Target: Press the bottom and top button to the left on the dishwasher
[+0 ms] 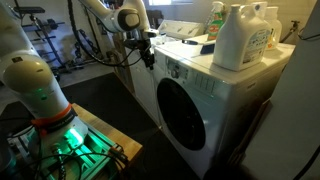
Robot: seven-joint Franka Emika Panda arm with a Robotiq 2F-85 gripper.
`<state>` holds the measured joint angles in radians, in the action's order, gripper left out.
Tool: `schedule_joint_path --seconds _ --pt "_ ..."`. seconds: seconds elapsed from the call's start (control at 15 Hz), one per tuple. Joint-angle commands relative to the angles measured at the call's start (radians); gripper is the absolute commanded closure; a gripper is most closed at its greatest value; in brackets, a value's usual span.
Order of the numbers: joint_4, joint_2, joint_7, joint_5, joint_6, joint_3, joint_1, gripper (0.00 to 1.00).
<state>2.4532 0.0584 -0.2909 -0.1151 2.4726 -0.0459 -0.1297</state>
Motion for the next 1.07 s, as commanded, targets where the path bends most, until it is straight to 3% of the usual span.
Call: schedule_joint_path --seconds 0.0,0.2,0.27,0.33,0.47,1.0 --pt "-0.06 -0.112 -0.106 -0.056 0.072 -0.023 0.0 0.74" --pt "-0.088 -0.16 -0.142 -0.114 0.14 -0.048 0.016 0.96" --pt "-0.068 -0.124 -0.096 -0.062 0.103 -0.045 0.019 1.0" --pt "-0.076 -0.136 -0.097 -0.064 0.109 -0.049 0.022 0.86" --pt "-0.078 -0.137 -0.097 -0.063 0.109 -0.05 0.024 0.99" --pt "-0.1 -0.203 -0.192 -0.122 0.197 -0.076 0.034 1.0"
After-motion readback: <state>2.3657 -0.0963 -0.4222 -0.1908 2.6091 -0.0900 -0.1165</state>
